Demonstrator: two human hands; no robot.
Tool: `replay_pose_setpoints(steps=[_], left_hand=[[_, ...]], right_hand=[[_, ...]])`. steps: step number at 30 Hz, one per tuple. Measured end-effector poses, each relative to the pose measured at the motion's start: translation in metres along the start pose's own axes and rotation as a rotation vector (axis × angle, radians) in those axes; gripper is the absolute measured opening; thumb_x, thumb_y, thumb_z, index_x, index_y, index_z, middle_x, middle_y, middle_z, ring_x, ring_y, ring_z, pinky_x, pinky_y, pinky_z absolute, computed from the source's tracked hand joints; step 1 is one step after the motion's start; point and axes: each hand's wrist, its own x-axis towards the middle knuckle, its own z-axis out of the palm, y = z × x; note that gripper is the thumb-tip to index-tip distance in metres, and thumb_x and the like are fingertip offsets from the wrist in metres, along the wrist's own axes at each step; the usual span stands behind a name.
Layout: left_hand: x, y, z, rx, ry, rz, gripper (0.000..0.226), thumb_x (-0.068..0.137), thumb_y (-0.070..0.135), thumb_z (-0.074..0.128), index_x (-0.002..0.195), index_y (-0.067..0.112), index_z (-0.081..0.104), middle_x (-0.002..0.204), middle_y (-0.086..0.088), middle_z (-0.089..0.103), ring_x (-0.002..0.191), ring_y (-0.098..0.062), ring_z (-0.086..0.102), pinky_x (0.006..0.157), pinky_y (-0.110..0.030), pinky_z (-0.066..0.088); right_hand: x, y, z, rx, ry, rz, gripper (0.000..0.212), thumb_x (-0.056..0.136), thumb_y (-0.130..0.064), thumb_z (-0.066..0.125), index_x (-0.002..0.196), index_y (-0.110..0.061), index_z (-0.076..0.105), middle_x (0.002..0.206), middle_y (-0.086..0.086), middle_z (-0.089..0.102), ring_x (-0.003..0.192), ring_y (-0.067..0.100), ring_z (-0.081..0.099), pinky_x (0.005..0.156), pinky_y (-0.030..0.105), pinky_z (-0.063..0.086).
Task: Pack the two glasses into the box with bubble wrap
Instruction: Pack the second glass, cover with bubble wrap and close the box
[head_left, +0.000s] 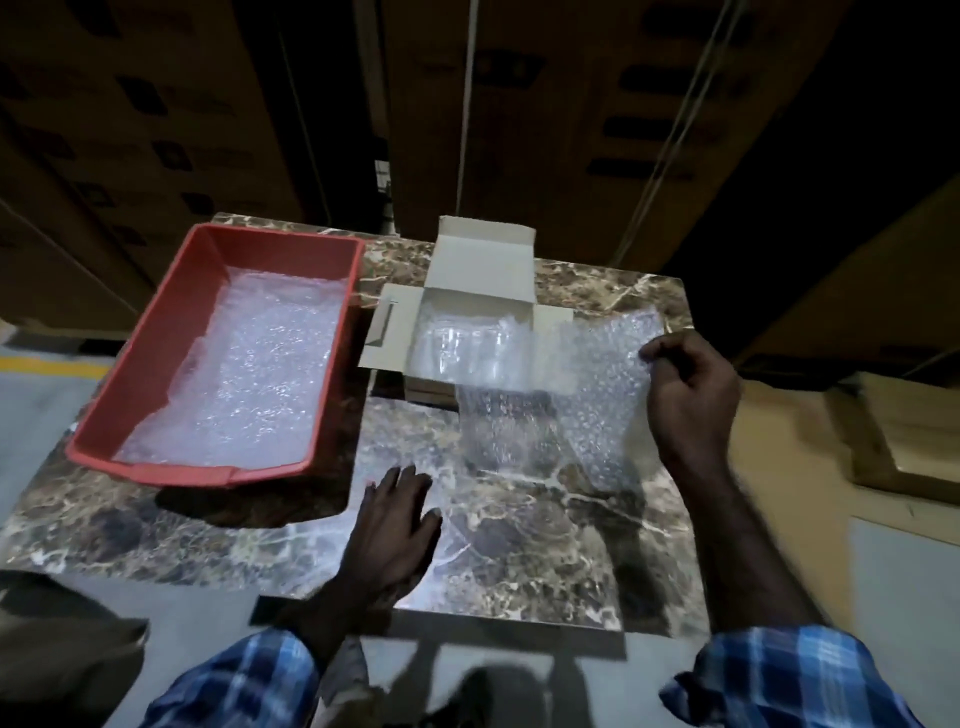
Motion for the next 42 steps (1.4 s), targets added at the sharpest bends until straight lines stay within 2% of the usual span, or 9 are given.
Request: replay_pose_setpoints(steps=[4, 9, 12, 20, 23, 27, 30, 34, 42], left_hand=[[0.001, 0.009, 0.01, -0.032, -0.01, -0.048, 0.047, 0.089, 0.046, 0.042, 0.124, 0.017, 0.056, 0.125, -0.003, 0.054, 0.122, -0.03, 0.049, 0.105, -0.05, 0.038], [0.009, 0.077, -0.007, -0.662, -0.028, -0.223, 0.029, 0.096, 0.026, 0.066, 0.12, 0.008, 0.067, 0.109, 0.003, 0.069, 0.098, -0.001, 0.064, 0.077, -0.009, 0.046], [0.021, 0.111, -0.011, -1.309, -0.232, -0.42, 0.039, 0.086, 0.039, 0.069, 0.116, 0.014, 0.068, 0.11, -0.008, 0.073, 0.102, -0.021, 0.069, 0.079, -0.027, 0.052], [0.042, 0.105, -0.013, -1.514, -0.344, -0.578, 0.076, 0.075, 0.031, 0.087, 0.135, -0.003, 0.055, 0.127, -0.027, 0.063, 0.115, -0.042, 0.063, 0.101, -0.055, 0.049], [0.044, 0.1, -0.026, -1.6, -0.37, -0.729, 0.044, 0.094, 0.034, 0.065, 0.125, 0.003, 0.065, 0.112, -0.025, 0.071, 0.093, -0.038, 0.072, 0.077, -0.047, 0.06], [0.043, 0.084, -0.028, -1.783, -0.445, -0.856, 0.065, 0.093, 0.05, 0.061, 0.138, 0.004, 0.057, 0.133, -0.023, 0.061, 0.118, -0.038, 0.062, 0.105, -0.052, 0.046], [0.043, 0.071, -0.029, -1.778, -0.416, -0.899, 0.068, 0.091, 0.051, 0.065, 0.138, 0.004, 0.055, 0.137, -0.022, 0.058, 0.127, -0.037, 0.056, 0.112, -0.051, 0.039], [0.053, 0.043, -0.041, -1.698, -0.366, -0.877, 0.056, 0.074, 0.056, 0.076, 0.103, 0.009, 0.071, 0.1, -0.015, 0.073, 0.083, -0.037, 0.072, 0.069, -0.05, 0.061], [0.064, 0.042, -0.055, -1.641, -0.396, -0.745, 0.043, 0.088, 0.047, 0.057, 0.079, 0.009, 0.072, 0.066, -0.008, 0.069, 0.053, -0.021, 0.068, 0.052, -0.031, 0.059]], right_hand=[[0.002, -0.007, -0.03, -0.221, 0.012, -0.265, 0.017, 0.072, -0.008, 0.06, 0.089, -0.008, 0.064, 0.086, 0.004, 0.063, 0.078, 0.012, 0.056, 0.071, 0.022, 0.042], [-0.034, -0.006, -0.021, -0.319, -0.287, -0.235, 0.035, 0.077, 0.005, 0.065, 0.108, -0.011, 0.062, 0.105, -0.006, 0.056, 0.076, 0.003, 0.052, 0.069, 0.021, 0.041], [-0.067, -0.001, -0.003, -0.196, -0.548, -0.099, 0.044, 0.083, 0.01, 0.058, 0.118, -0.017, 0.062, 0.117, -0.014, 0.055, 0.088, -0.008, 0.052, 0.075, 0.015, 0.045], [-0.117, 0.035, 0.008, 0.144, -0.536, 0.274, 0.073, 0.077, -0.005, 0.059, 0.135, -0.045, 0.04, 0.124, -0.014, 0.061, 0.104, 0.01, 0.062, 0.075, 0.028, 0.054], [-0.138, 0.058, 0.007, -0.055, -0.717, 0.254, 0.095, 0.077, -0.006, 0.069, 0.148, -0.045, 0.02, 0.15, -0.011, 0.039, 0.136, 0.012, 0.04, 0.099, 0.02, 0.046], [-0.173, 0.081, 0.034, -0.49, -0.948, 0.04, 0.119, 0.075, -0.047, 0.069, 0.151, -0.044, -0.022, 0.165, -0.01, -0.019, 0.151, 0.016, -0.012, 0.123, 0.045, 0.001], [-0.189, 0.092, 0.063, -0.605, -0.839, -0.042, 0.108, 0.082, -0.065, 0.059, 0.153, -0.04, -0.019, 0.165, 0.001, -0.018, 0.151, 0.018, -0.015, 0.121, 0.045, -0.006], [-0.176, 0.102, 0.066, -0.63, -0.455, -0.053, 0.043, 0.083, -0.023, 0.065, 0.127, -0.021, 0.064, 0.147, 0.01, 0.051, 0.133, 0.032, 0.049, 0.106, 0.056, 0.044], [-0.068, 0.083, 0.008, -0.617, 0.029, -0.089, 0.051, 0.074, 0.009, 0.065, 0.122, -0.01, 0.068, 0.124, 0.006, 0.068, 0.119, 0.03, 0.054, 0.102, 0.039, 0.04]])
